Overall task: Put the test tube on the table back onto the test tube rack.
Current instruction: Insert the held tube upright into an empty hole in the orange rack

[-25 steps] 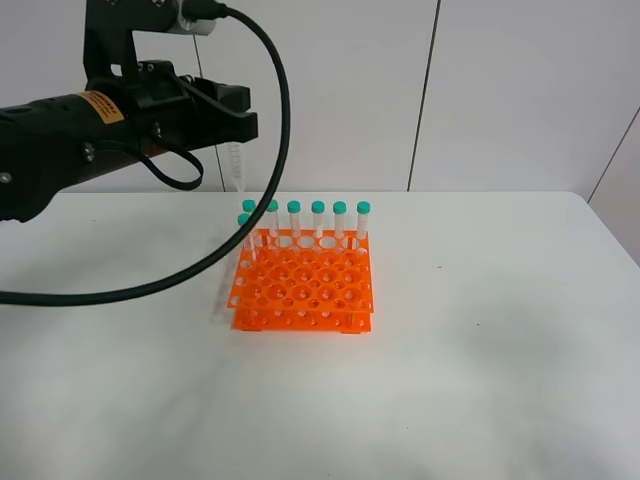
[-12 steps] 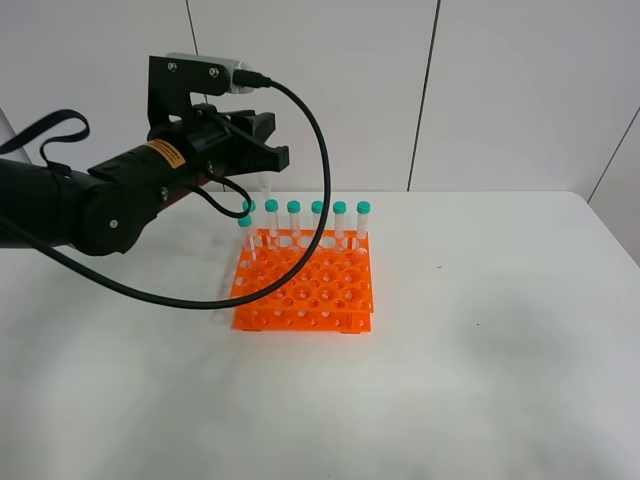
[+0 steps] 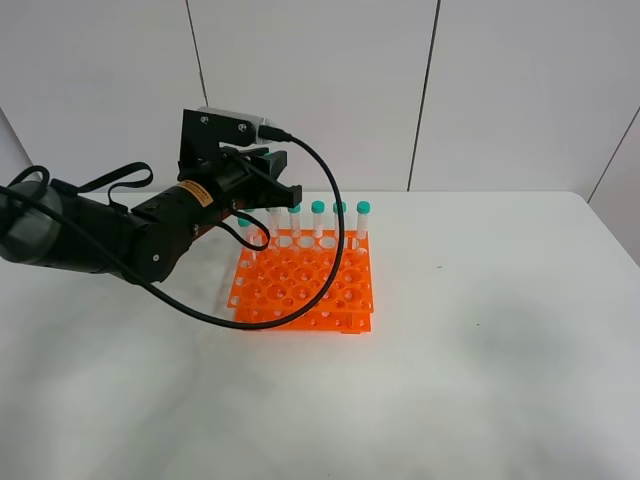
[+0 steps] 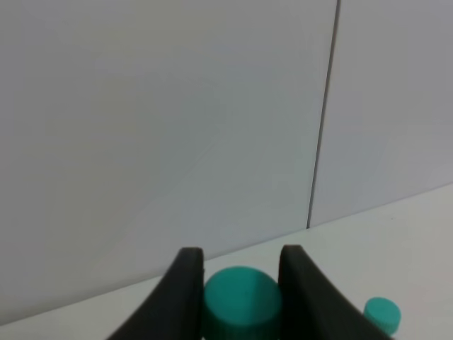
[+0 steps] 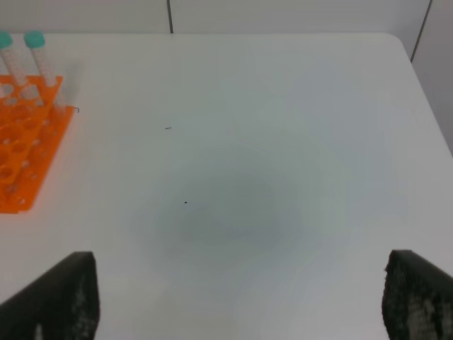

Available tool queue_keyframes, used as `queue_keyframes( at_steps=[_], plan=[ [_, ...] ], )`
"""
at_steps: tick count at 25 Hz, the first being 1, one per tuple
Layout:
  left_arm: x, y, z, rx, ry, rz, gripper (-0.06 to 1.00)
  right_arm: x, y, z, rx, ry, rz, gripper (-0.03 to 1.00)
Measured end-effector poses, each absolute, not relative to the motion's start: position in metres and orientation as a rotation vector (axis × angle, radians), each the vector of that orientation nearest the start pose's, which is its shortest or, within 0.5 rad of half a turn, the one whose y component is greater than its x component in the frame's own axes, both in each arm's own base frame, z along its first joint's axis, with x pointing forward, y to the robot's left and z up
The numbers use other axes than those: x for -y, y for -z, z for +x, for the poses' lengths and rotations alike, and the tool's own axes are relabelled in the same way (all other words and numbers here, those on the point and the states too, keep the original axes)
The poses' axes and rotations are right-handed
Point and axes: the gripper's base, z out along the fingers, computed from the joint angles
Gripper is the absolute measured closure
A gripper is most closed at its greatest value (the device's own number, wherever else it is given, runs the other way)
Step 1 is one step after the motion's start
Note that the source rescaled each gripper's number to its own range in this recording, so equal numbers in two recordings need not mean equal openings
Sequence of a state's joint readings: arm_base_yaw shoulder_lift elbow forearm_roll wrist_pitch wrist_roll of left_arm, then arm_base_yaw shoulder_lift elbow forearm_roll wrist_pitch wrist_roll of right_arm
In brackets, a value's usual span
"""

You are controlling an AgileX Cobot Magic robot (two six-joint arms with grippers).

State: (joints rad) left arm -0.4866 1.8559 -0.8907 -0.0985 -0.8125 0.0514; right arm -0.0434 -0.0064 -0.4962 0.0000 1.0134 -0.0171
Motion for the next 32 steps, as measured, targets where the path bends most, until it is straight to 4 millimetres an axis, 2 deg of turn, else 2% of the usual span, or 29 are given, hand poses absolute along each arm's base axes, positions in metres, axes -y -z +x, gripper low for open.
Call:
queue_keyframes(
  at_steps=[12, 18, 26, 32],
  plan=[
    [0.166, -0.168, 0.338, -1.618, 0.312, 0.268, 0.94, 0.0, -0.28, -0.004, -1.994, 0.039, 0.026, 0.01],
    [0.167, -0.159, 0.339, -1.589, 0.32, 0.25, 0.94, 0.0, -0.28, -0.004, -1.994, 0.039, 0.026, 0.01],
    [0.167, -0.138, 0.341, -1.611, 0.297, 0.271, 0.94, 0.0, -0.28, -0.004, -1.994, 0.039, 0.026, 0.01],
    [0.168, -0.133, 0.341, -1.582, 0.272, 0.296, 0.94, 0.0, -0.28, -0.004, -1.994, 0.039, 0.026, 0.01]
  ],
)
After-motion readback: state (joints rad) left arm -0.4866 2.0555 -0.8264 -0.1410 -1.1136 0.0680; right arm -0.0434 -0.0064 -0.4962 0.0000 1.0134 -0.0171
